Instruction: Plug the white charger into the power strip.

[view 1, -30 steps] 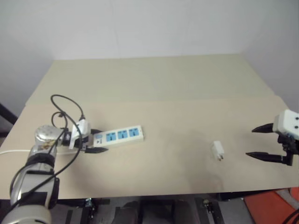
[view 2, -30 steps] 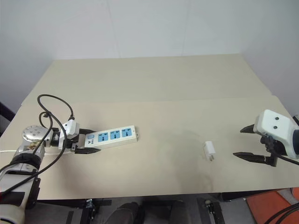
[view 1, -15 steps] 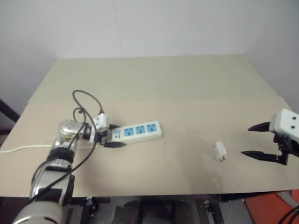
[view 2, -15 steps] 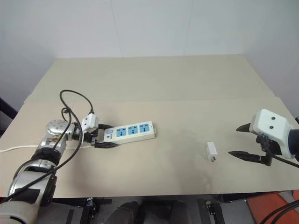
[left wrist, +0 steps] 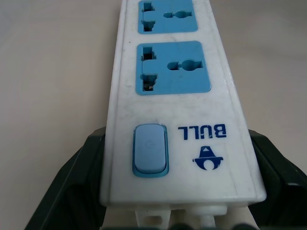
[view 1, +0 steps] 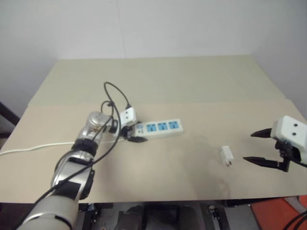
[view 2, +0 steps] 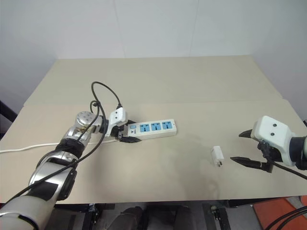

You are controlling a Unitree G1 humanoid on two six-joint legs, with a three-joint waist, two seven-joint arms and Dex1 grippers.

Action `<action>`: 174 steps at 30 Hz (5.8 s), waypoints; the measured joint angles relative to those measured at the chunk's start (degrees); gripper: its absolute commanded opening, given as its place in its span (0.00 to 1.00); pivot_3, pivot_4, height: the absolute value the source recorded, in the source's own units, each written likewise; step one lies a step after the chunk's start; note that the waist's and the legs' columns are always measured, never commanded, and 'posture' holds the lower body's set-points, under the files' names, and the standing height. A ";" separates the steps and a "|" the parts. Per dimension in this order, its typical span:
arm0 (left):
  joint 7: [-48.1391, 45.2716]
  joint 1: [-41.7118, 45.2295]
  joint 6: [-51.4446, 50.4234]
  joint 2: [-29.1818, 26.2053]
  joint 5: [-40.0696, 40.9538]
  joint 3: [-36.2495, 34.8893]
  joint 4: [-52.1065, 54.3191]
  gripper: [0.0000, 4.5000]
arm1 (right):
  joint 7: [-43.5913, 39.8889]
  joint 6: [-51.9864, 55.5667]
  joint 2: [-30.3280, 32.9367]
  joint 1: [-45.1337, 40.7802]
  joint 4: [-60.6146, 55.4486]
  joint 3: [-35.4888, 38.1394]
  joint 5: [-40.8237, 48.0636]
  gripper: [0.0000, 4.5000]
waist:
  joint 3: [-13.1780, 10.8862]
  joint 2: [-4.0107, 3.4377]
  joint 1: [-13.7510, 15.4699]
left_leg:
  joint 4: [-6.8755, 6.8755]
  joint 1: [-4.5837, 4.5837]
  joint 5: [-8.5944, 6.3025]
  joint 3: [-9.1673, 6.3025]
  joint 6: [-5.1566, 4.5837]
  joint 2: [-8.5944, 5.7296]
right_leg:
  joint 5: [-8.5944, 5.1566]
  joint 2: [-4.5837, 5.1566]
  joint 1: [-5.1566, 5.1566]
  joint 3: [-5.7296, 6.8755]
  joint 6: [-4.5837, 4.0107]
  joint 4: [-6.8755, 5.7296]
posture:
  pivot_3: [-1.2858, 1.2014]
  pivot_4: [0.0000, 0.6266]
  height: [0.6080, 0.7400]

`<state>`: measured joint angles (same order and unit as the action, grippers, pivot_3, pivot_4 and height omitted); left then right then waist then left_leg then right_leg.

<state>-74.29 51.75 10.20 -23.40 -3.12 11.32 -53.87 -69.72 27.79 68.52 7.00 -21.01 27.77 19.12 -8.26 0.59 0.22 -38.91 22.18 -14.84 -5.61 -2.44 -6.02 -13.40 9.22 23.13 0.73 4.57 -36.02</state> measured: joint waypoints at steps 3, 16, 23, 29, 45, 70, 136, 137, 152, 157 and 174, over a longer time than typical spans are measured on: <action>-0.36 -0.36 -0.16 -0.60 -0.01 0.03 2.83 0.97 | 0.02 0.37 0.00 0.66 -0.66 0.02 0.00 1.00 | 0.00 0.01 0.10 | 0.00 -0.01 0.00 -0.01 0.00 0.00 | 0.00 0.01 -0.01 -0.01 0.00 0.01 | 0.52 0.24 1.00; -2.28 -6.25 7.41 0.42 11.27 -7.16 9.36 0.99 | 0.03 0.47 0.00 0.77 -0.86 0.08 0.05 1.00 | 0.00 0.00 0.17 | 0.00 -0.09 0.02 0.00 0.03 0.02 | 0.00 0.02 -0.02 -0.03 -0.01 0.16 | 0.52 0.24 1.00; -11.18 -7.12 9.90 -1.55 20.81 -15.65 2.45 0.99 | 0.04 0.47 0.00 0.32 -0.79 0.02 0.13 1.00 | 0.01 -0.02 -0.12 | 0.01 -0.14 0.01 0.01 0.03 0.01 | 0.00 0.02 -0.02 -0.04 -0.01 0.12 | 0.52 0.24 1.00; -17.63 -7.44 10.67 -3.94 21.60 -17.13 -7.15 0.99 | 0.05 0.92 0.00 0.36 -0.98 0.04 0.20 1.00 | 0.01 -0.01 0.01 | -0.02 -0.13 0.00 -0.01 0.00 0.00 | 0.00 0.03 -0.07 0.01 0.00 0.12 | 0.52 0.24 1.00; -17.80 -1.77 16.27 -0.54 16.83 -15.77 -18.47 0.99 | -1.80 6.59 -0.28 3.29 -5.70 6.83 1.55 1.00 | 0.02 0.02 0.24 | -0.02 -0.09 -0.03 0.00 -0.06 0.00 | 0.00 0.02 -0.07 0.01 -0.01 0.02 | 0.52 0.24 1.00; -5.81 0.48 19.86 3.07 5.46 -15.90 -22.44 0.99 | -10.04 16.37 -0.21 10.81 -13.66 21.14 2.48 1.00 | 0.03 0.13 0.44 | -0.03 -0.10 -0.16 -0.01 -0.27 0.00 | 0.00 0.02 -0.10 0.04 0.00 0.04 | 0.52 0.24 1.00; -17.96 -1.13 22.56 6.47 6.81 -14.77 -18.83 0.72 | 22.69 64.08 4.72 -41.98 1.91 -22.48 17.43 1.00 | 0.10 0.09 0.53 | -0.04 0.27 -0.03 -0.07 -0.04 -0.07 | 0.04 0.24 0.23 0.06 -0.03 0.08 | 0.52 0.24 1.00; -17.97 -1.13 22.75 6.42 6.96 -14.49 -18.70 0.72 | 24.12 64.14 5.38 -43.76 2.95 -24.50 18.51 1.00 | 0.10 0.09 0.51 | -0.04 0.28 -0.03 -0.06 -0.04 -0.08 | 0.05 0.25 0.22 0.07 -0.02 0.14 | 0.52 0.24 1.00; -17.94 -1.97 24.66 6.99 8.74 -12.81 -18.13 0.72 | 57.21 64.26 5.48 -70.25 29.74 -55.33 53.21 1.00 | 0.11 0.06 0.51 | -0.01 0.25 -0.11 -0.05 -0.19 -0.06 | 0.05 0.25 0.20 0.06 -0.02 0.18 | 0.52 0.24 1.00; -17.98 -2.12 24.65 7.28 8.76 -12.63 -18.04 0.72 | 67.49 64.26 3.89 -73.31 33.90 -61.77 65.21 1.00 | 0.12 0.04 0.59 | -0.01 0.25 -0.13 -0.05 -0.22 -0.07 | 0.05 0.25 0.18 0.08 -0.02 0.16 | 0.52 0.24 1.00; -17.72 -2.14 25.10 7.16 7.78 -12.23 -17.92 0.72 | 85.76 64.26 -1.02 -72.31 40.88 -65.41 79.61 1.00 | 0.17 -0.03 0.48 | -0.05 0.21 -0.14 -0.05 -0.26 -0.07 | 0.06 0.24 0.08 0.11 -0.02 0.12 | 0.52 0.24 1.00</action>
<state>-92.01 49.61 35.30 -16.24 4.66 -0.91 -71.80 16.03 92.05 67.49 -65.31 19.87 -37.64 98.74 -8.09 0.56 0.69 -38.95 22.38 -14.98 -5.66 -2.70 -6.09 -13.34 9.46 23.21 0.84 4.56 -35.89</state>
